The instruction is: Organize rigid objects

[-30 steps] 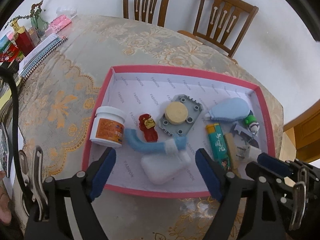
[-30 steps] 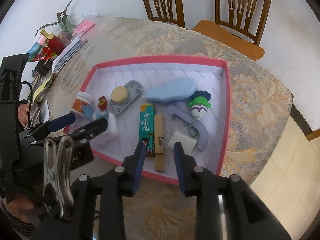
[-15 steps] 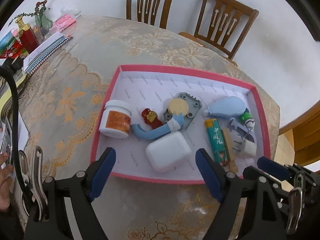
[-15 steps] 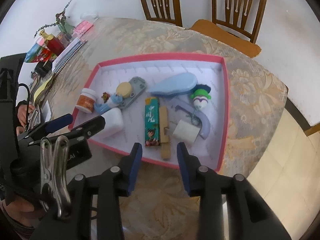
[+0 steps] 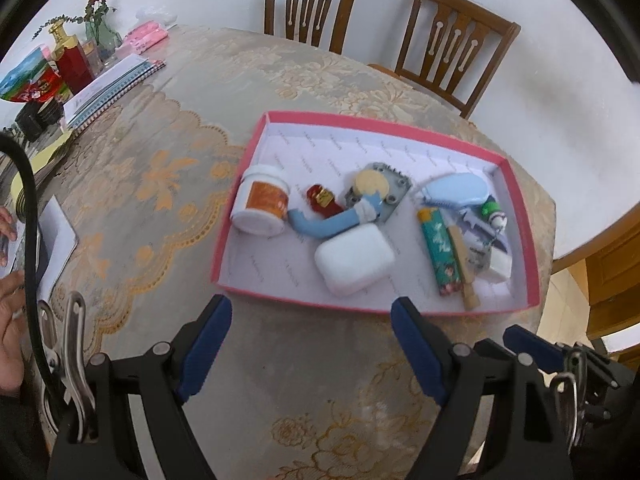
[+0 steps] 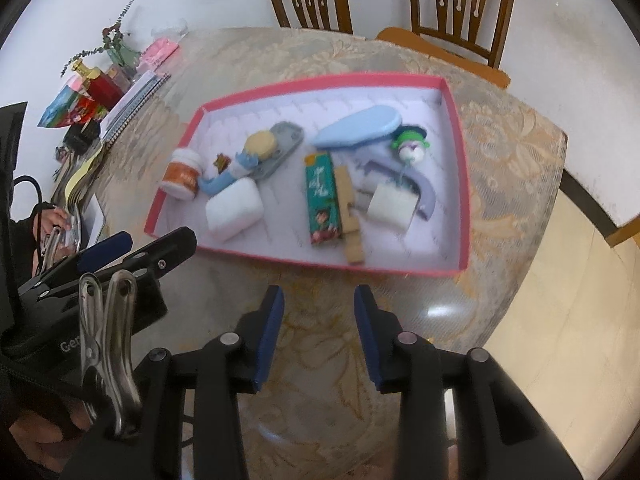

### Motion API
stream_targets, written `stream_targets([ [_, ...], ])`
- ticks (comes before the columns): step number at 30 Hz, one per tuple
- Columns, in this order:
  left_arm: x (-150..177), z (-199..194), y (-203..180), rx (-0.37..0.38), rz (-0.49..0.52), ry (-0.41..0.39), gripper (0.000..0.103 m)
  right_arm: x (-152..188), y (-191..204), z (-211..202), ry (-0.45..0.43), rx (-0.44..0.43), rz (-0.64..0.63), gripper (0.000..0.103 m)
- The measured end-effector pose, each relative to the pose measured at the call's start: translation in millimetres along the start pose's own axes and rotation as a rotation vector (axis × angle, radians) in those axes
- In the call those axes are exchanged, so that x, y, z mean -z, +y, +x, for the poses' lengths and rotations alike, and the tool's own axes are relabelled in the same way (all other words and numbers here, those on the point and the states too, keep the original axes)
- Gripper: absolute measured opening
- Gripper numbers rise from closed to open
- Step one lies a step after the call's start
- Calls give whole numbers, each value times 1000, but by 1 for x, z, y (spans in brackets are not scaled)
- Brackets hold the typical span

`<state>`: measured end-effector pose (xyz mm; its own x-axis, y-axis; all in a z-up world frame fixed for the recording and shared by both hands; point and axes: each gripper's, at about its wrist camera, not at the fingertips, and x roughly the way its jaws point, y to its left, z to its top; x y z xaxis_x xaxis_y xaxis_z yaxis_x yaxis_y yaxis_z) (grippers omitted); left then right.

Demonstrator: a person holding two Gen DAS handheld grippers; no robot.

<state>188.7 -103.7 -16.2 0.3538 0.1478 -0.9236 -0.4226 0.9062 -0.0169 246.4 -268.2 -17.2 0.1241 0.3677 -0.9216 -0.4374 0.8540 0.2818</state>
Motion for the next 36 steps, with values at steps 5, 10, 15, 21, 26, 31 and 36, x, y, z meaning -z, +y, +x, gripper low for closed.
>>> stream_targets([
  [5,11,4,6,6,-18,25,85,9,3,7,42,-4,8,38],
  [10,18,9,6,-6,-12,47,85,16,3,15,84,-11,20,38],
  [15,23,12,5,-7,-5,63,85,19,3,19,100,-7,25,38],
  [21,23,14,2,1,7,71,85,20,0,20,104,-3,37,38],
  [26,24,16,0,0,14,79,85,20,0,21,108,-3,40,38],
  [31,23,19,-1,0,17,89,85,19,-1,22,112,-2,41,38],
  [36,23,21,-2,-3,24,93,85,18,-1,25,117,-2,43,38],
])
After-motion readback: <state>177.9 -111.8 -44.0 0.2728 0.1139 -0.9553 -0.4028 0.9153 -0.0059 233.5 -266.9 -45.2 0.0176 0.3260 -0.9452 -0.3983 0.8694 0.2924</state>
